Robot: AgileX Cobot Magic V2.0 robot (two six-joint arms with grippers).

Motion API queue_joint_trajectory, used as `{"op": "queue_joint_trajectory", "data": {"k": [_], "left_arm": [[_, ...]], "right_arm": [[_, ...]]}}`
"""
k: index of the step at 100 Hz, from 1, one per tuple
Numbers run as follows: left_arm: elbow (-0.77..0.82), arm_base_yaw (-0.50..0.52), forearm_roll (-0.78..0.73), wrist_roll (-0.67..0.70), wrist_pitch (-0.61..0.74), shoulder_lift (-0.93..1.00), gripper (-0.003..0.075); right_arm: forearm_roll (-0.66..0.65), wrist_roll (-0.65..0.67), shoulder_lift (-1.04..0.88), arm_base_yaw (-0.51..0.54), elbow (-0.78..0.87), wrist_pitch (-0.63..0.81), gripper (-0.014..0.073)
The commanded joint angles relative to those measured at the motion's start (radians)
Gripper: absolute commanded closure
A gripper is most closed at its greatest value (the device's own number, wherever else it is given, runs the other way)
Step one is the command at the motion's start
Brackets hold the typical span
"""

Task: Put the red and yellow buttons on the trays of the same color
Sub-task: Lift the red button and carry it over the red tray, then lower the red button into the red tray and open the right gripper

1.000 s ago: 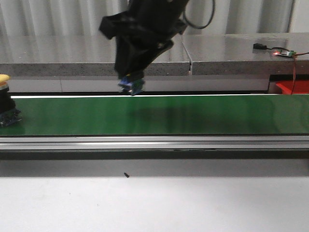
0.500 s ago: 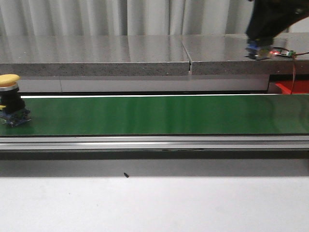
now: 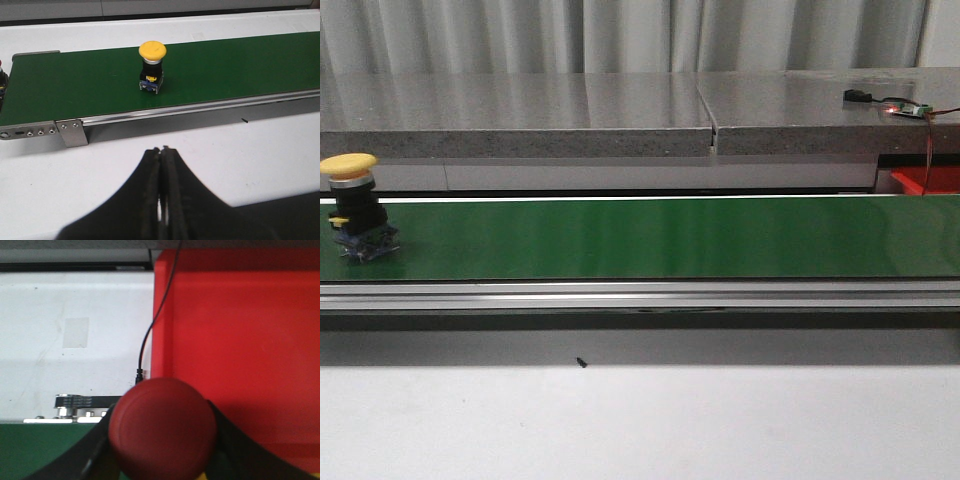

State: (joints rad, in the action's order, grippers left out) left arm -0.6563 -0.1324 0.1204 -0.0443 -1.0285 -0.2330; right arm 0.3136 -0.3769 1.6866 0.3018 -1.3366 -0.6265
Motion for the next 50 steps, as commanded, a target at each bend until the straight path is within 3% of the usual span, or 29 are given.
{"op": "queue_joint_trajectory", "data": {"k": [1, 27, 50], "left_arm": [[-0.023, -0.007, 0.013, 0.005, 0.063, -0.011, 0.0739], [-0.023, -0.007, 0.013, 0.005, 0.063, -0.011, 0.0739], [-0.023, -0.007, 0.013, 0.005, 0.063, -0.011, 0.0739]], "right_arm": [[0.041, 0.002, -0.009, 0.031, -0.022, 0.061, 0.0464], [0.041, 0.002, 0.092, 0.051, -0.022, 0.16, 0.0463], [0.042, 0.002, 0.159, 0.051, -0.022, 0.153, 0.0463]]}}
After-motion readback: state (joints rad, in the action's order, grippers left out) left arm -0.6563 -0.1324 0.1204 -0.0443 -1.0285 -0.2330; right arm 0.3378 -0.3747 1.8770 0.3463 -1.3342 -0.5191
